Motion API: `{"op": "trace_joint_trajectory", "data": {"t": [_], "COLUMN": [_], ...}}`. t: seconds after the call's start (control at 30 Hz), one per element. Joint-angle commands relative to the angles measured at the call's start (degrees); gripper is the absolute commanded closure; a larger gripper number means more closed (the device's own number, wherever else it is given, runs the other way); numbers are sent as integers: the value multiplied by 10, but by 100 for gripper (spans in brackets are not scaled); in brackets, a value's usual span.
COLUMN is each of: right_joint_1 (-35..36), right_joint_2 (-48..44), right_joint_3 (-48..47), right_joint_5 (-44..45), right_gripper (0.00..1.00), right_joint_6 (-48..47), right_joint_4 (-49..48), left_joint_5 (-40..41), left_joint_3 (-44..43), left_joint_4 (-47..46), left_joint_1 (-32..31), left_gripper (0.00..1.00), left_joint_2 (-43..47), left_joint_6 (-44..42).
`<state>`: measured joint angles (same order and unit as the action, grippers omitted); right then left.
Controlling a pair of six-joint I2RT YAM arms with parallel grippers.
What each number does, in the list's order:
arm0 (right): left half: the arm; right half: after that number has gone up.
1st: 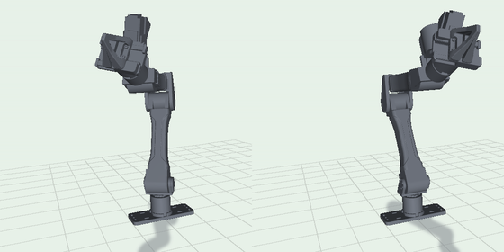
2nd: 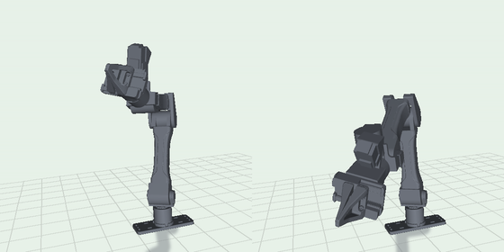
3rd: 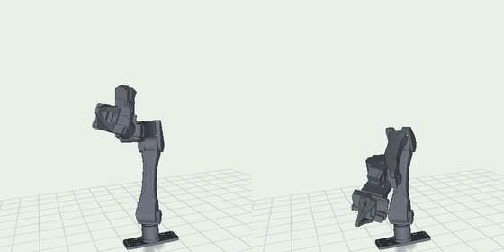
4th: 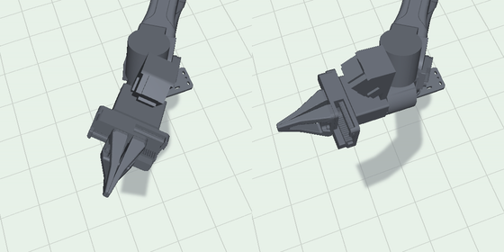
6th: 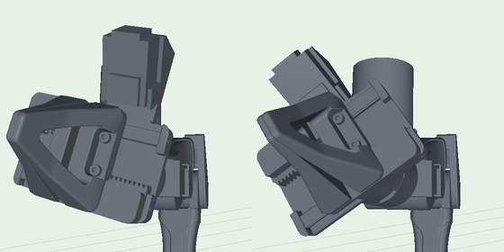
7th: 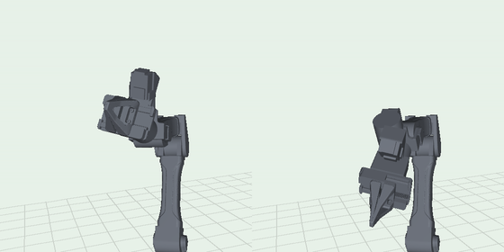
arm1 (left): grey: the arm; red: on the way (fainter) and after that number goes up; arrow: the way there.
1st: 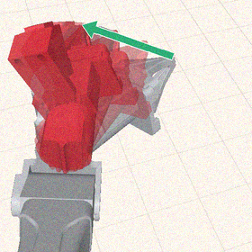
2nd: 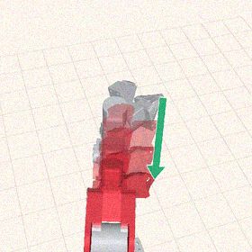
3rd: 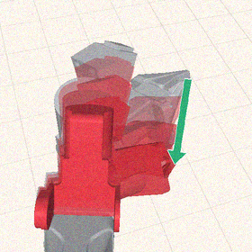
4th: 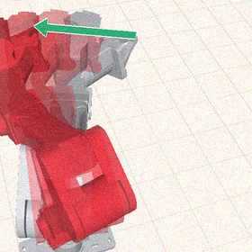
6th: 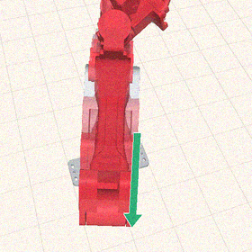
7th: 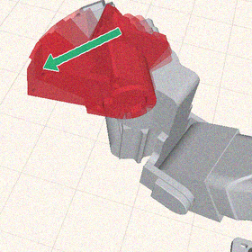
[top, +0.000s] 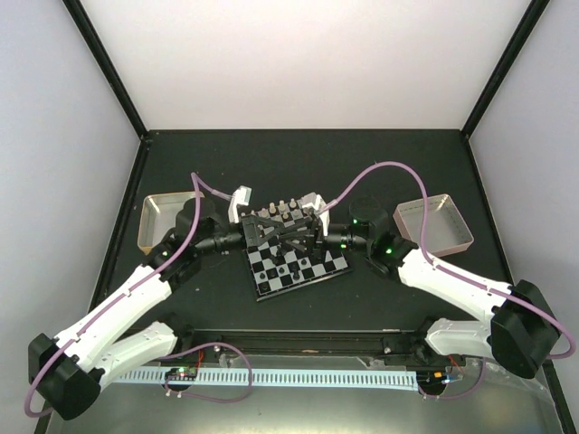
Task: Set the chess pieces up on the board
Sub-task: Place the chess piece on the chessboard.
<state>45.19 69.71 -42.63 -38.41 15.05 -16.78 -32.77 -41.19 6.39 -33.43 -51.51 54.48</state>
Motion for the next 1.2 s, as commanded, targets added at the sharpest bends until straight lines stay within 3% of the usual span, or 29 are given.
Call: {"op": "trace_joint_trajectory", "data": {"t": [0.0,0.13,0.23,0.43,0.6,1.17], "right_joint_1": [-4,-5,-9,-14,-14,-15], "right_joint_2": [0,-20,-45,-65,-53,-25], "right_joint_3": [4,31,54,71,79,79], "right_joint_5": [32,60,107,304,357,353], "right_gripper": [71,42,32,31,31,30], "right_joint_6": [4,34,57,125,174,175], "right_joint_4": [-4,-1,3,55,69,86], "left_joint_5": [-1,48,126,312,426,502], "left_joint_3": [0,-1,7,49,86,137], "left_joint_4": [6,35,61,83,68,-101], "left_joint_1": [0,-1,-1,-7,-13,-77], "left_gripper": [98,99,99,98,98,96], "left_joint_2": [0,14,35,57,14,-210], "left_joint_6": [-20,-71,-124,-216,-228,-226]}}
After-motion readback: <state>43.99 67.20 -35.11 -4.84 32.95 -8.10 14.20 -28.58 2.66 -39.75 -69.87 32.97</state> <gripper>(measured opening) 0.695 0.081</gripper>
